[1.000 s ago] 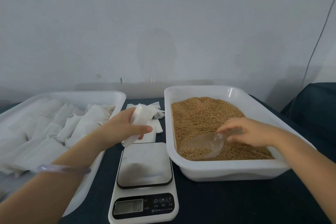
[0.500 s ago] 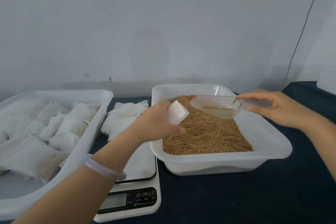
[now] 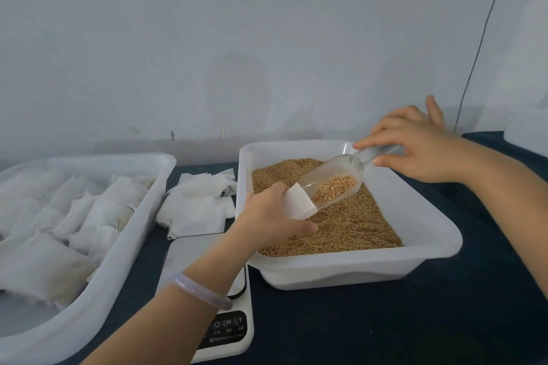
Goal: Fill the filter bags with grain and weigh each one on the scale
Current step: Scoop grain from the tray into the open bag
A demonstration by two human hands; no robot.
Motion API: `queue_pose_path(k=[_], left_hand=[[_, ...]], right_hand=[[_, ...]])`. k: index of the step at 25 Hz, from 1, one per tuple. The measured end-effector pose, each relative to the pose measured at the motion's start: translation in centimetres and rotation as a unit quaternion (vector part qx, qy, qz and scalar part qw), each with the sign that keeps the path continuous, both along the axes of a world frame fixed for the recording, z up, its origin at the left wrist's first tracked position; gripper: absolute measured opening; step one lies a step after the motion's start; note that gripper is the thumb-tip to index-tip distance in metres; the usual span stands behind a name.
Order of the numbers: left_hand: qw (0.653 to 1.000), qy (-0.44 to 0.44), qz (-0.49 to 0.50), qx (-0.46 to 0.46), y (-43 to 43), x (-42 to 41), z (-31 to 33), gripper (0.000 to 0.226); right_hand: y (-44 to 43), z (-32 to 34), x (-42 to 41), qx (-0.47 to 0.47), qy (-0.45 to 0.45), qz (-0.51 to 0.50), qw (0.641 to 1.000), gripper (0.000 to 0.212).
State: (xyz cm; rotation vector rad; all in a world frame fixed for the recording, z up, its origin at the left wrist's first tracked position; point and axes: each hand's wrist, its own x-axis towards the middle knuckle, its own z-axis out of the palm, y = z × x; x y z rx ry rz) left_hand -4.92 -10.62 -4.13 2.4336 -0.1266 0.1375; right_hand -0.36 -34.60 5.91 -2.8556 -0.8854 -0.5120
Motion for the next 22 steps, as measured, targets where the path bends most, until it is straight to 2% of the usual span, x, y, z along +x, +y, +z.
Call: queue_pose_path(k=[5, 14, 19, 22], left_hand=[[0.998, -0.042, 0.038, 0.004, -0.3, -0.1, -0.5, 0.052], [0.997, -0.034, 0.072, -0.019, -0.5, -0.3, -0.6, 0.036], [0.995, -0.04, 0.082, -0.026, -0.5, -0.4, -0.6, 0.037], [0.992, -0.054, 0.091, -0.066, -0.3, -0.5, -0.6, 0.036]], right_hand=[[1.5, 0.4, -0.2, 0.013, -0.027, 0.024, 0.999, 0.033], [1.6, 1.5, -0.5, 0.025, -0.097, 0.053, 0.994, 0.032], [-0.1, 1.4, 0.3, 0.07, -0.058, 0.05, 0.995, 0.035], [-1.6, -0.2, 1.4, 0.101, -0.01, -0.009, 0.995, 0.036]])
